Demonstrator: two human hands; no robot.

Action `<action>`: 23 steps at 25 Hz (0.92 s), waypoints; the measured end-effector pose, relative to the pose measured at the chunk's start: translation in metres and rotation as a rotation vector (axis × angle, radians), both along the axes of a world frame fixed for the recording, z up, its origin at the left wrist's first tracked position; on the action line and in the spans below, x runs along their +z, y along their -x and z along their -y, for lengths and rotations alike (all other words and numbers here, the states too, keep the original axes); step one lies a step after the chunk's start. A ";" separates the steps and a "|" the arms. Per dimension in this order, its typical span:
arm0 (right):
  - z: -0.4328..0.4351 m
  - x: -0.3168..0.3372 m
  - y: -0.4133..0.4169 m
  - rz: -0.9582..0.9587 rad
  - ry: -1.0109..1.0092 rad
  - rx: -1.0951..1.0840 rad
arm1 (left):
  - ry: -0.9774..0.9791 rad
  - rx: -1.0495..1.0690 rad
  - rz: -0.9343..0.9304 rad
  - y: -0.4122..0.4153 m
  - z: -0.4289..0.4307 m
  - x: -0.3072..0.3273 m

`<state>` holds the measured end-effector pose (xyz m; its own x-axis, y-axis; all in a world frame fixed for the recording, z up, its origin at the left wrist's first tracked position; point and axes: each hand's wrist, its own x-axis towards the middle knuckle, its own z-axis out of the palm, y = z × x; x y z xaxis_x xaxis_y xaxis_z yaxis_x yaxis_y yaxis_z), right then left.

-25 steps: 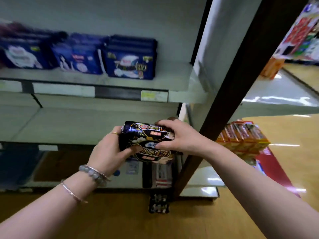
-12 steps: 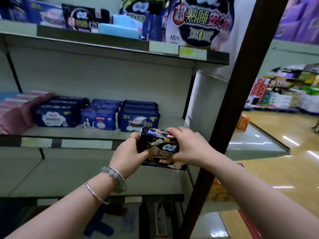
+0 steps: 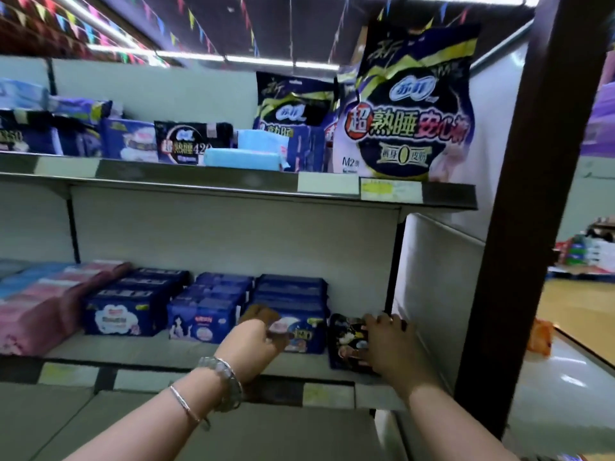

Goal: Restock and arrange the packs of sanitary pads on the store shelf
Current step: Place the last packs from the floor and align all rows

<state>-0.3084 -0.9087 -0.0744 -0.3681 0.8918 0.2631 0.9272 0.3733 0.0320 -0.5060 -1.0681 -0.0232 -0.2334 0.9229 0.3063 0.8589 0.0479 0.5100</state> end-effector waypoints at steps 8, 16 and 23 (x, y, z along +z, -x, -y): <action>-0.063 -0.014 0.033 0.057 -0.136 -0.103 | 0.180 0.072 -0.251 0.019 -0.088 -0.031; -0.113 -0.023 0.053 -0.022 -0.006 -0.129 | 0.416 0.083 -0.279 0.040 -0.163 -0.029; -0.151 -0.012 0.062 0.035 -0.201 -0.120 | 0.558 0.015 -0.400 0.046 -0.187 -0.042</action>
<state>-0.3708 -0.7579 -0.0866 -0.2751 0.8607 0.4284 0.9614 0.2438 0.1275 -0.5524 -0.8815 -0.0654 -0.2150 0.9652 -0.1491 0.9733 0.2243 0.0490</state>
